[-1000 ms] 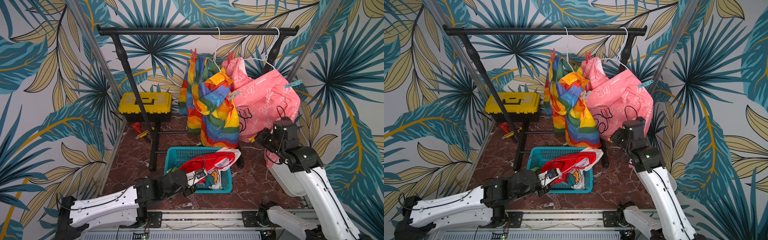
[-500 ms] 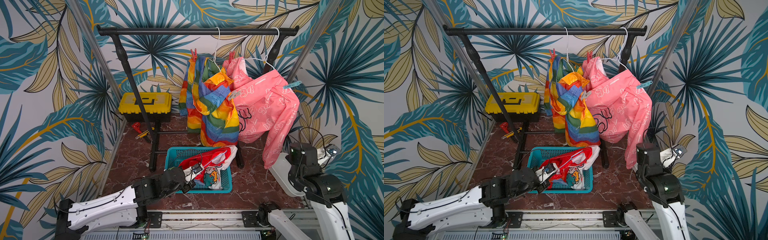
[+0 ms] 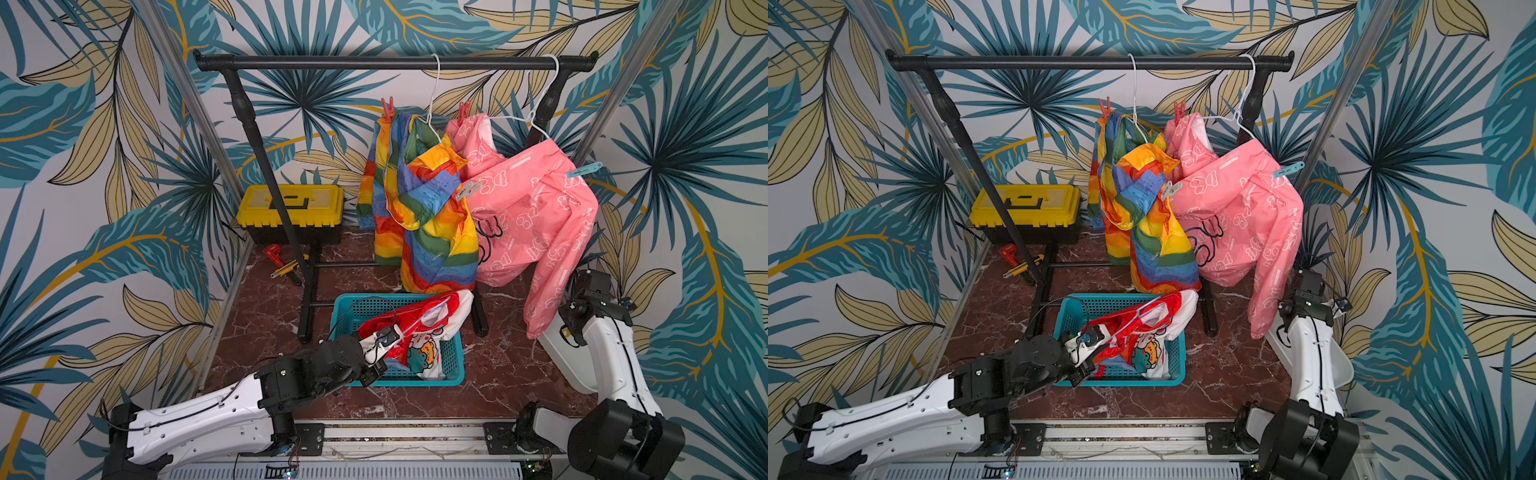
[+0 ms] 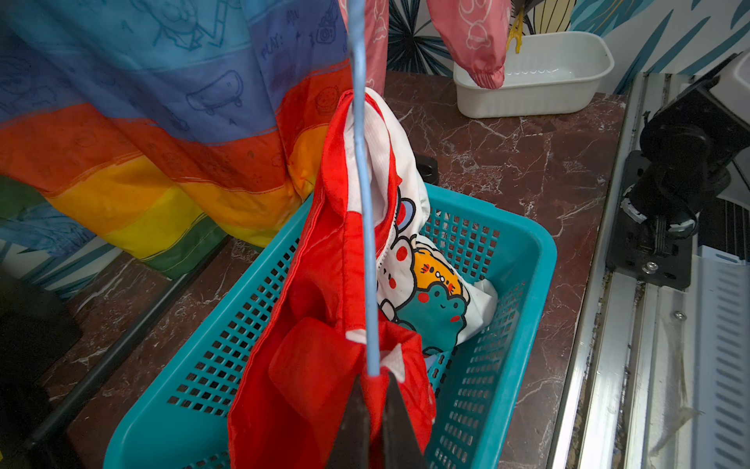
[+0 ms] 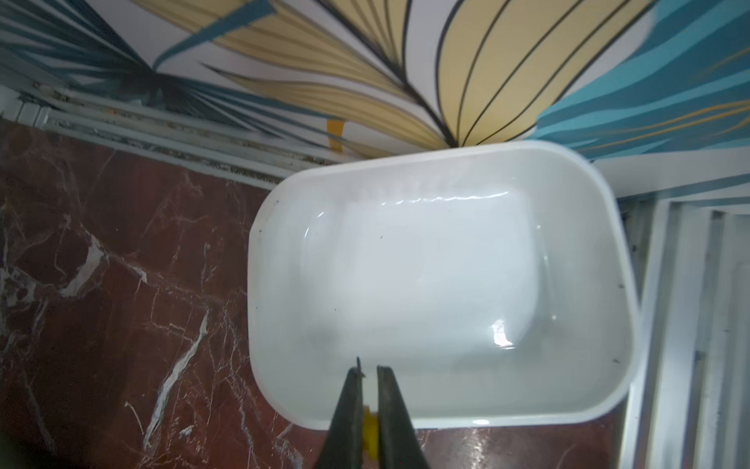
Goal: Remove the clothespins securing jackets to the hanger
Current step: Move the storage box to the center of the board.
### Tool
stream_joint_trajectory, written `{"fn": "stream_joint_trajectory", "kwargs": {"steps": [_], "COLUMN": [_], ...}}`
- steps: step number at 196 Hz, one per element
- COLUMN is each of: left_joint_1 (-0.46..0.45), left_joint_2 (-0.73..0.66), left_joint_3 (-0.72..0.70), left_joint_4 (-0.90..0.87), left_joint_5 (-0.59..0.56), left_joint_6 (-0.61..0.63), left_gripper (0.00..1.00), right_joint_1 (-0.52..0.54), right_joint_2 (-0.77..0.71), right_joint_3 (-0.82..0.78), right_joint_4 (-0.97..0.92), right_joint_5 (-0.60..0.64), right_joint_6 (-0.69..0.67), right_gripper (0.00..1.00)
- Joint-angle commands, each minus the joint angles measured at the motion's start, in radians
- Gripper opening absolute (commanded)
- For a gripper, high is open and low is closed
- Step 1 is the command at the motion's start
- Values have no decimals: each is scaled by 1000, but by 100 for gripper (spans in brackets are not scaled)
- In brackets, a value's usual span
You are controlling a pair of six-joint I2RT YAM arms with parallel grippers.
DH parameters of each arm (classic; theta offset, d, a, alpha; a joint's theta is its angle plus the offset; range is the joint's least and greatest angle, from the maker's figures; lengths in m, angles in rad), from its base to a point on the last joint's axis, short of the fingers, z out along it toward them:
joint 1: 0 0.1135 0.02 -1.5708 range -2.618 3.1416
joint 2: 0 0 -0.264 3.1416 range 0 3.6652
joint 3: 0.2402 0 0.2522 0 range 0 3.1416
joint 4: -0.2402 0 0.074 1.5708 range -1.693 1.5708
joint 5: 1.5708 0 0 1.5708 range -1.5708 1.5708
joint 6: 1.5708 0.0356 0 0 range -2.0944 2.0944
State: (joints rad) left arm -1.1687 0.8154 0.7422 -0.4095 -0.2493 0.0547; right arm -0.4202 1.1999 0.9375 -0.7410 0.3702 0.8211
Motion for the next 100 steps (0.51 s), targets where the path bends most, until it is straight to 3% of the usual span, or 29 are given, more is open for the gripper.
{"fn": "stream_joint_trajectory", "kwargs": {"steps": [1,35,100], "left_joint_1": [4,4,9], "left_joint_2": [-29,-44,-28], "left_joint_3": [20,13,14], "left_joint_4": [11,12,21], "left_joint_5": [-8,-20,-28], "left_joint_6": [-4,-4,-9], "left_gripper": [0,0,0], "right_joint_1": [-7,-5,39], "right_joint_2": [31,121,133], "right_joint_3": [-70,-108,-158], "right_joint_4": [86,157,274], "right_joint_5": [-107,-180,-334], "right_joint_6": [28,57,140], "right_gripper": [0,0,0]}}
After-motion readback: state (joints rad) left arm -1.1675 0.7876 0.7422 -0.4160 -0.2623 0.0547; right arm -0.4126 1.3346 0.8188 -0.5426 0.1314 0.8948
